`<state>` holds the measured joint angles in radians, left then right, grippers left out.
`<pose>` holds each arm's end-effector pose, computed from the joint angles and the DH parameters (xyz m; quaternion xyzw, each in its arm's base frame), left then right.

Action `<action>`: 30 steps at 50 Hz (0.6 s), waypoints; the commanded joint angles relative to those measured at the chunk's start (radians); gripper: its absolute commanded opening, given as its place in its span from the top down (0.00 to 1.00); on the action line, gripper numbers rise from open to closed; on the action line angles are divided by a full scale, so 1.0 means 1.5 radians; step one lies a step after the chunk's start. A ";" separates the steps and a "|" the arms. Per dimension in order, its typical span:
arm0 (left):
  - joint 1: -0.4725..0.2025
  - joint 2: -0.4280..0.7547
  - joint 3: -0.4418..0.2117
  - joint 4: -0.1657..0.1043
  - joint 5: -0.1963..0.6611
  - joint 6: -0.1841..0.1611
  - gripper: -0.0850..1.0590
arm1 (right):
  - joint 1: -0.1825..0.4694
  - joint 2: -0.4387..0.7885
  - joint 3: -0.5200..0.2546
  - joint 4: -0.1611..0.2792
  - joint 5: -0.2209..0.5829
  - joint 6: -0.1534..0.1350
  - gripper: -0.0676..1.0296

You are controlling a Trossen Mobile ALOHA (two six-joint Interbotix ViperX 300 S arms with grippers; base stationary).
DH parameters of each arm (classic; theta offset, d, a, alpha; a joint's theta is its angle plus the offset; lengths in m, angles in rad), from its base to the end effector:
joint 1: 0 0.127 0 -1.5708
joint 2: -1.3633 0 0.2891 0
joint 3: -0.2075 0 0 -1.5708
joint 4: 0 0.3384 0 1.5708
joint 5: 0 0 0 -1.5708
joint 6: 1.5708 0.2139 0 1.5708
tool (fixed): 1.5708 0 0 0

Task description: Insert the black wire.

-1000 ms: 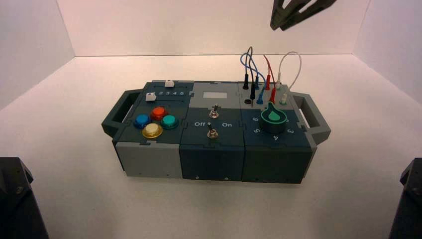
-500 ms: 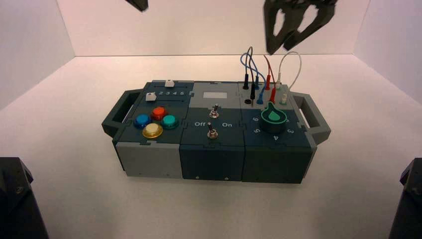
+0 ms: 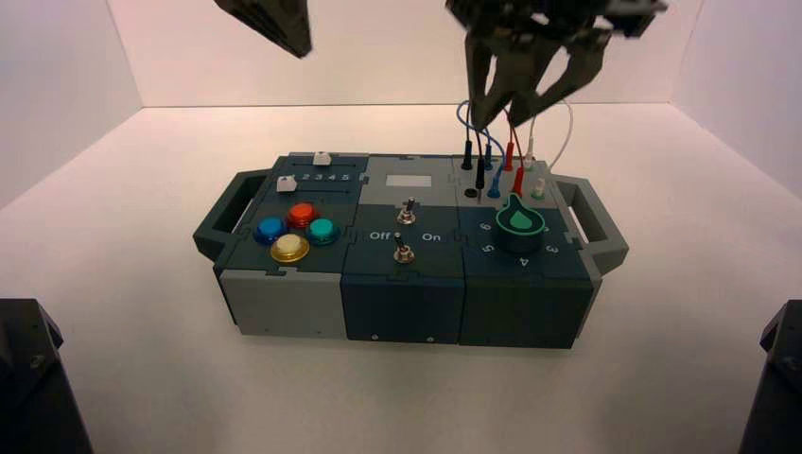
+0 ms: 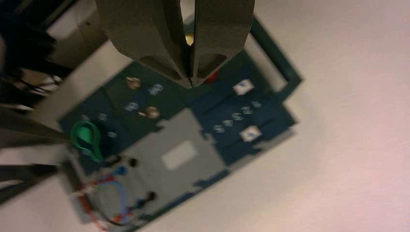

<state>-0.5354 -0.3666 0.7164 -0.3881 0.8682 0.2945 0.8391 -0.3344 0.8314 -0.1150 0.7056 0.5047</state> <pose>0.2697 -0.2318 0.1072 0.0810 0.5460 -0.3444 0.7594 0.2379 0.2411 0.0537 -0.0850 0.5593 0.1965 0.8009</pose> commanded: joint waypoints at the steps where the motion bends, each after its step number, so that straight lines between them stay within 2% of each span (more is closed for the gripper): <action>1: 0.000 -0.014 0.007 -0.060 -0.010 0.043 0.95 | 0.010 0.017 -0.003 -0.013 -0.012 0.035 0.47; 3: 0.000 -0.015 0.014 -0.072 -0.011 0.053 0.95 | 0.014 0.029 -0.003 -0.026 -0.012 0.049 0.47; 6: 0.000 -0.017 0.018 -0.073 -0.013 0.055 0.95 | 0.019 0.044 -0.003 -0.043 -0.014 0.072 0.48; 9: 0.000 -0.021 0.027 -0.073 -0.019 0.058 0.95 | 0.026 0.061 -0.004 -0.071 -0.015 0.104 0.48; 13: 0.000 -0.031 0.039 -0.072 -0.030 0.063 0.95 | 0.032 0.080 -0.005 -0.098 -0.017 0.133 0.48; 23: 0.000 -0.055 0.058 -0.073 -0.034 0.088 0.95 | 0.033 0.098 -0.006 -0.103 -0.040 0.147 0.48; 30: 0.010 -0.040 0.057 -0.076 -0.030 0.111 0.95 | 0.033 0.102 -0.009 -0.112 -0.045 0.170 0.48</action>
<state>-0.5338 -0.4326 0.8145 -0.4924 0.8237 0.4433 0.8820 -0.1749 0.8376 -0.2715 0.6473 0.7378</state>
